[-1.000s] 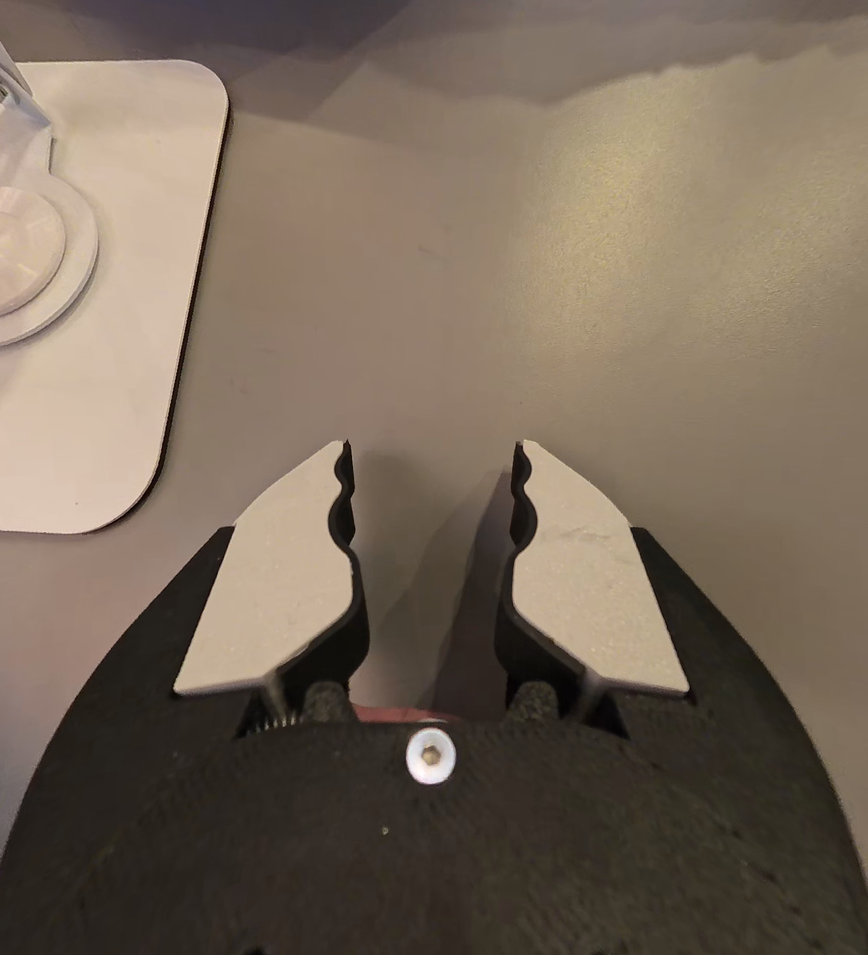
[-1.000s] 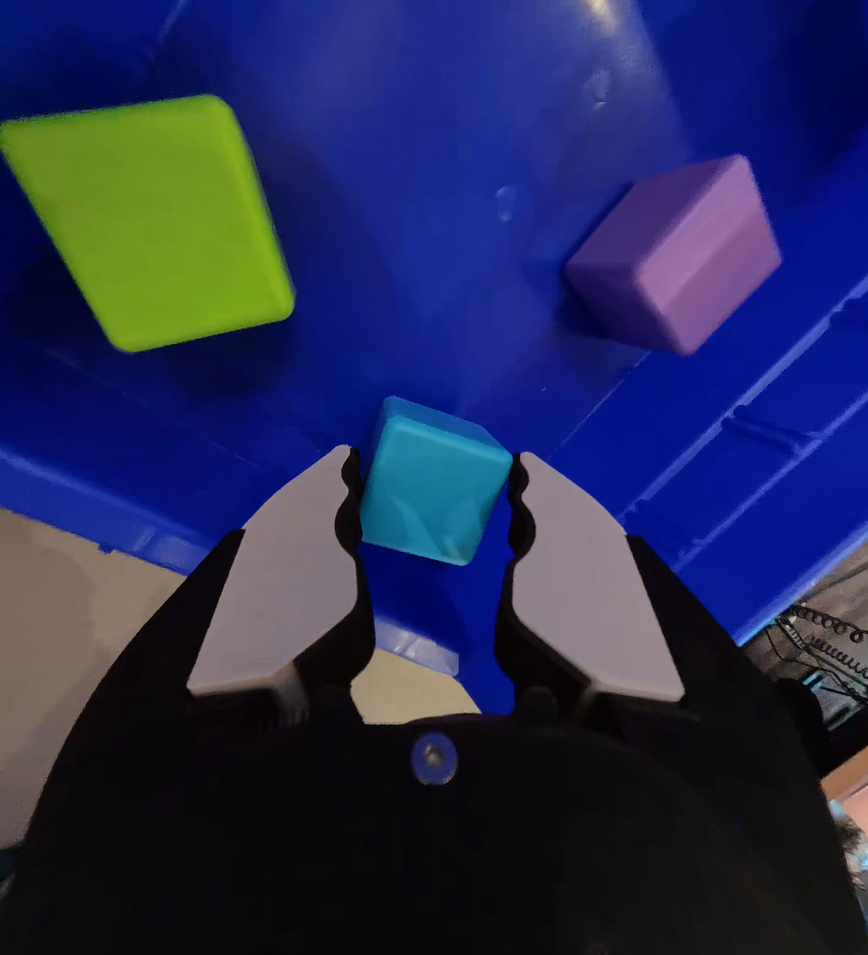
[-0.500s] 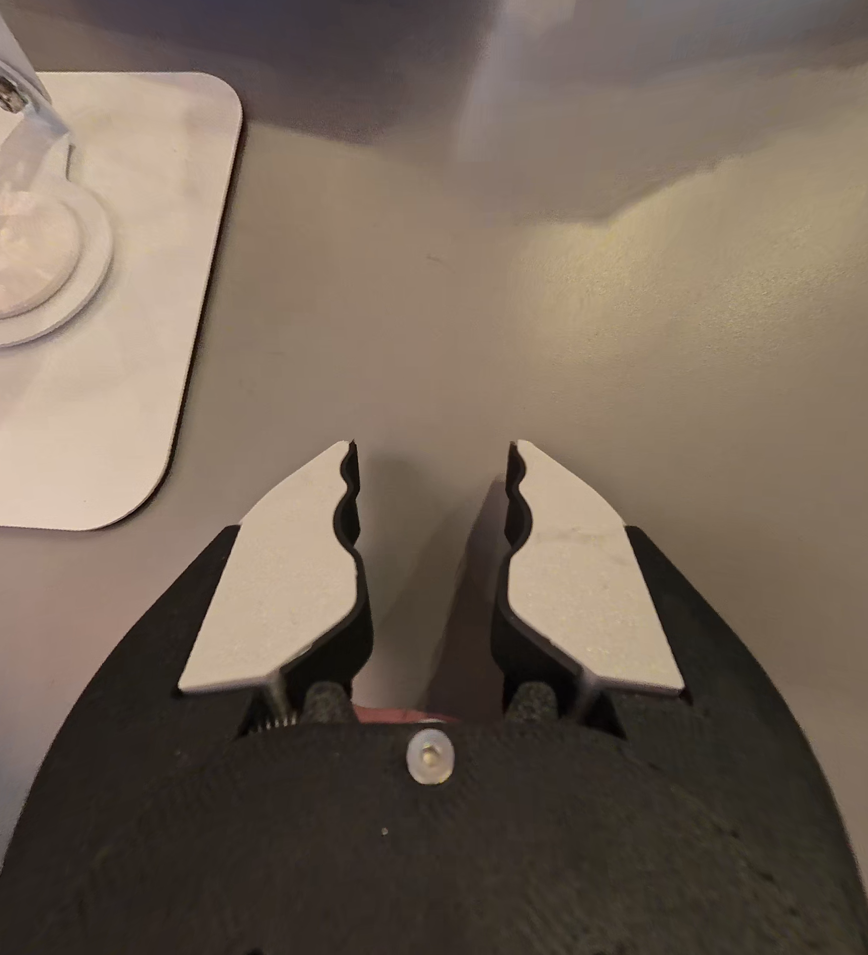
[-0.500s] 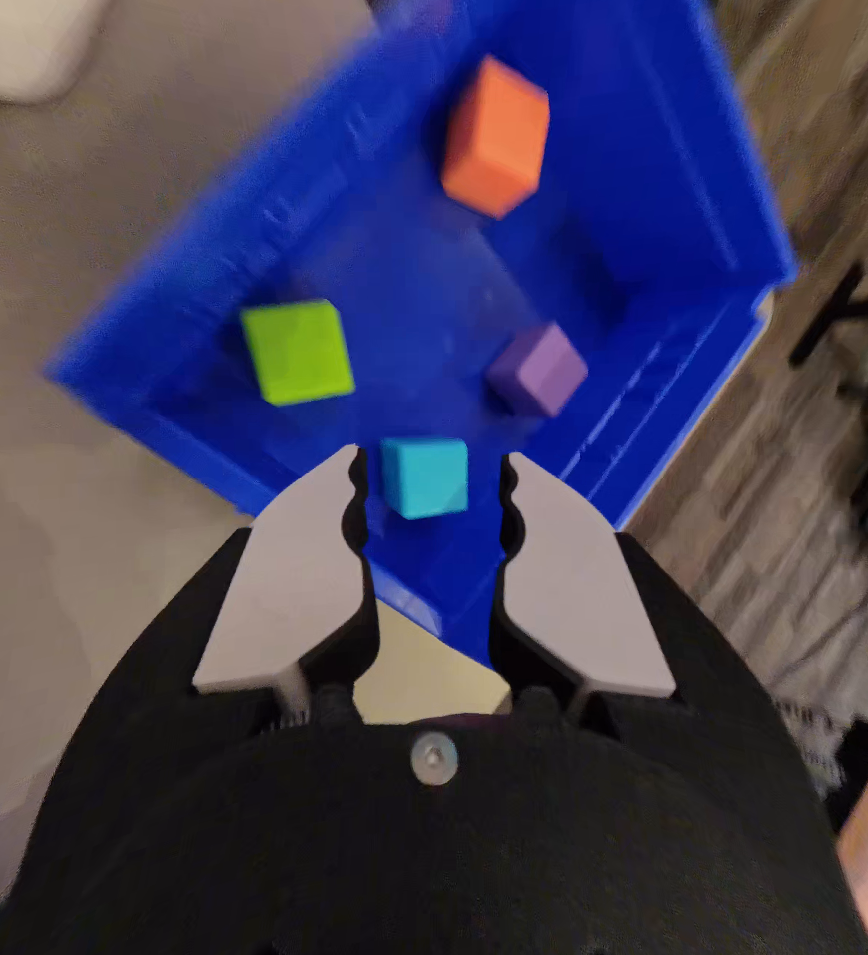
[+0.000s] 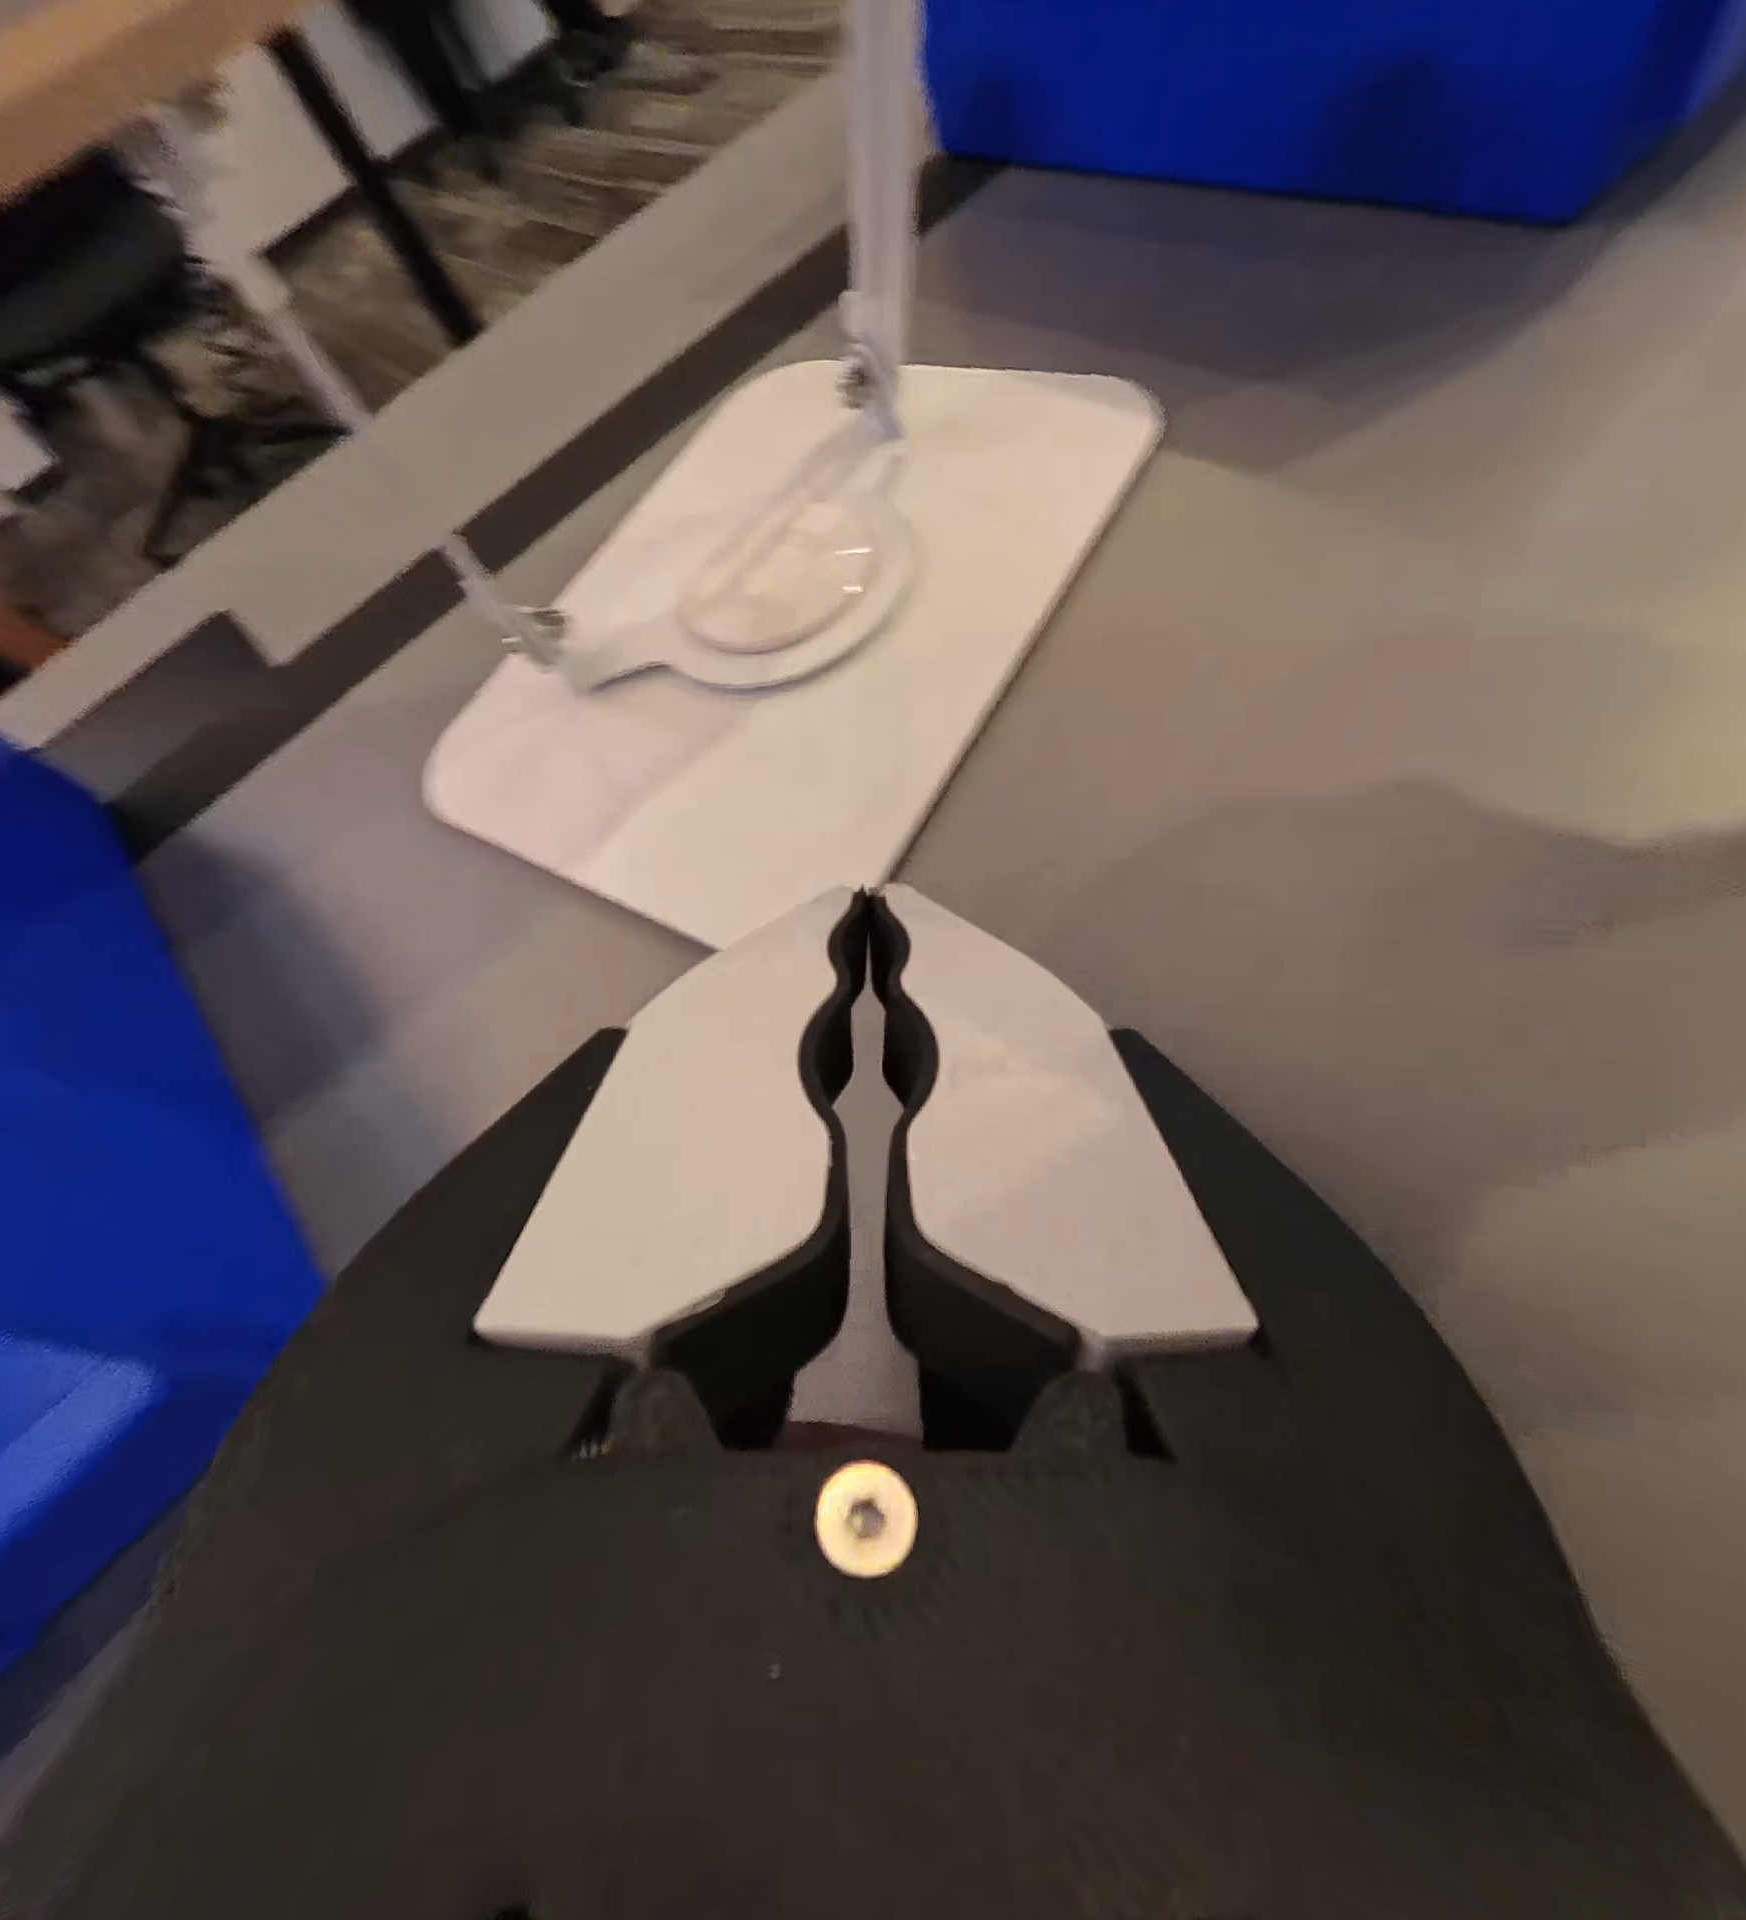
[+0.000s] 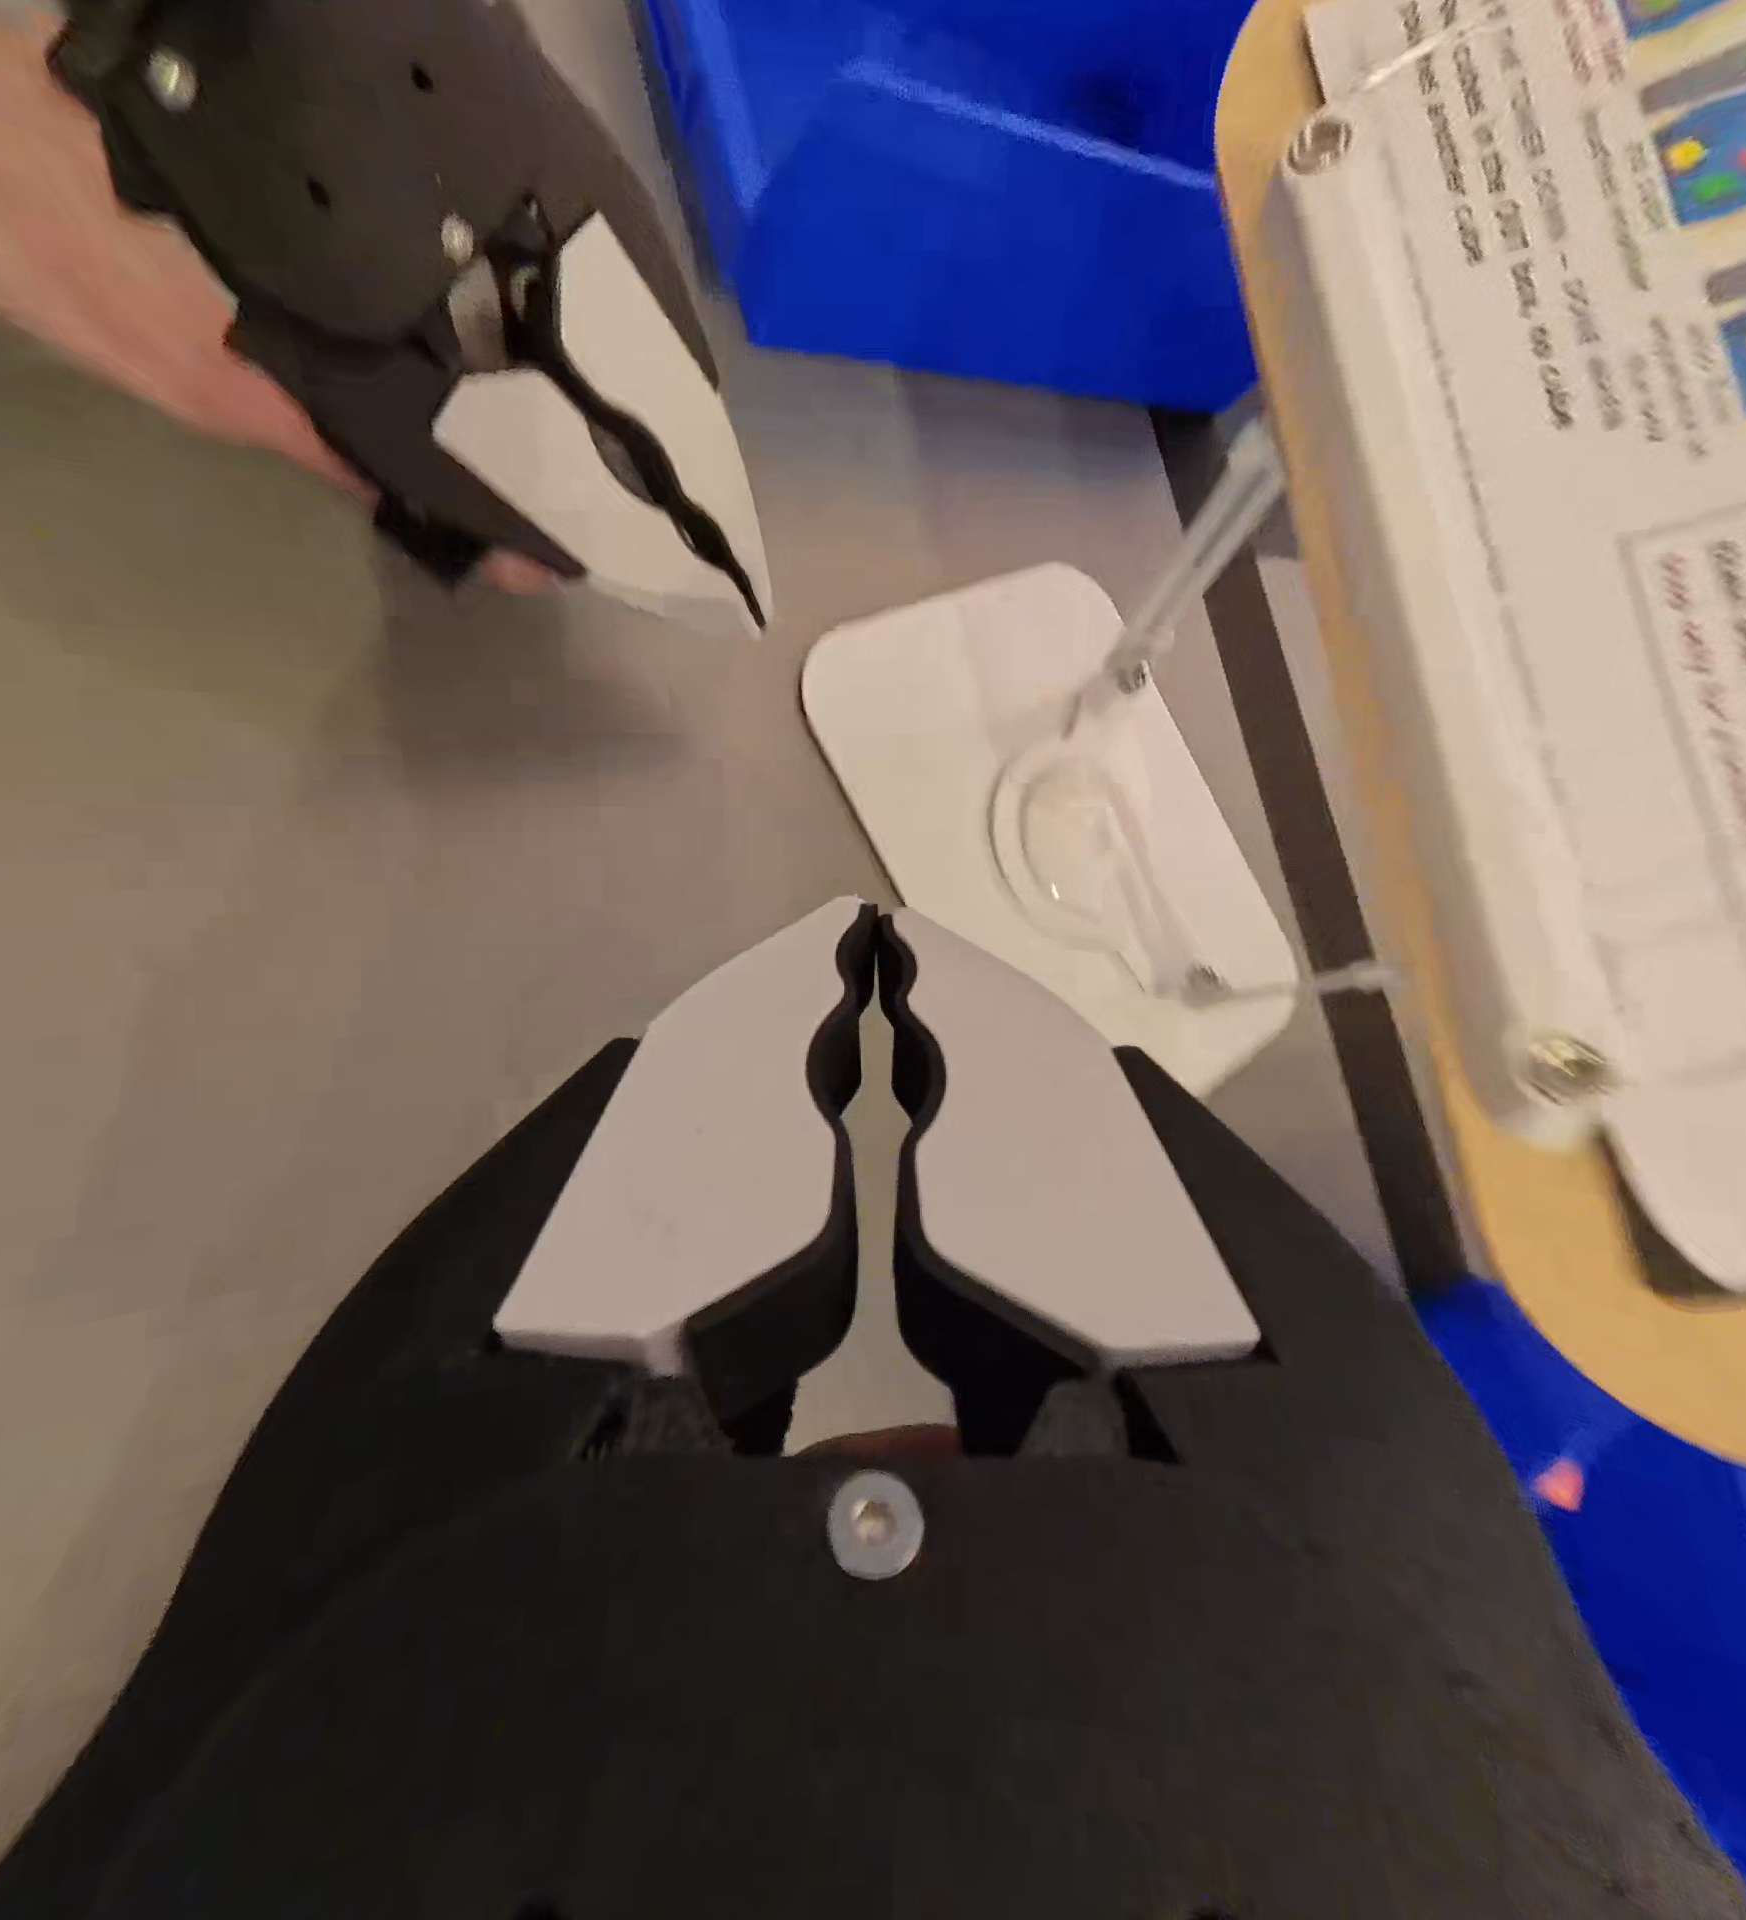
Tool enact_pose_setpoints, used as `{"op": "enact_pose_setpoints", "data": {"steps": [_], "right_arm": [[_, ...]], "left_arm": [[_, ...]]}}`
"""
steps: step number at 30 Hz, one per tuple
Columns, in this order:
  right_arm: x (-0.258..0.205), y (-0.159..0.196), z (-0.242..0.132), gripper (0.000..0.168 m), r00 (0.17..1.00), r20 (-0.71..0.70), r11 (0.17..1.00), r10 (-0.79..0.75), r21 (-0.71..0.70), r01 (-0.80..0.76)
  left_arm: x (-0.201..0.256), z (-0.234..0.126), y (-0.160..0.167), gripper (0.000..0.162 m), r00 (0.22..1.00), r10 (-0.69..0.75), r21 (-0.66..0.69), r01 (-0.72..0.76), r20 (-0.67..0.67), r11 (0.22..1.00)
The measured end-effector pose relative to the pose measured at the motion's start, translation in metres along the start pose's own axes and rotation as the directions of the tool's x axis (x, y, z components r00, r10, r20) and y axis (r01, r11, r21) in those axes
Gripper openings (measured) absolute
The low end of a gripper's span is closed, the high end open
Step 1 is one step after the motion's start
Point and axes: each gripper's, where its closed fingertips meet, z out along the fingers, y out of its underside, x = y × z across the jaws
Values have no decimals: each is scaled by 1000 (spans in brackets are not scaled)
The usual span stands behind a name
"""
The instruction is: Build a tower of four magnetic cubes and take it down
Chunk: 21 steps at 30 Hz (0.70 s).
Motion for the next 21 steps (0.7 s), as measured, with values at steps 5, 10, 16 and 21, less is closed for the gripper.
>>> {"op": "enact_pose_setpoints", "data": {"steps": [5,10,16,21], "right_arm": [[-16,13,73,0,989,-108,991,105,96,-94],[-12,36,100,0,972,-226,994,57,101,-35],[5,41,94,0,955,-279,991,96,121,-65],[9,41,94,0,945,-312,991,97,118,-63]], "left_arm": [[-31,0,8,0,983,-57,-24,62,172,998],[-35,0,8,0,977,-51,-26,58,209,998],[-35,1,7,0,976,-38,-22,43,213,999],[-32,2,6,0,979,-33,-21,38,201,999]]}}
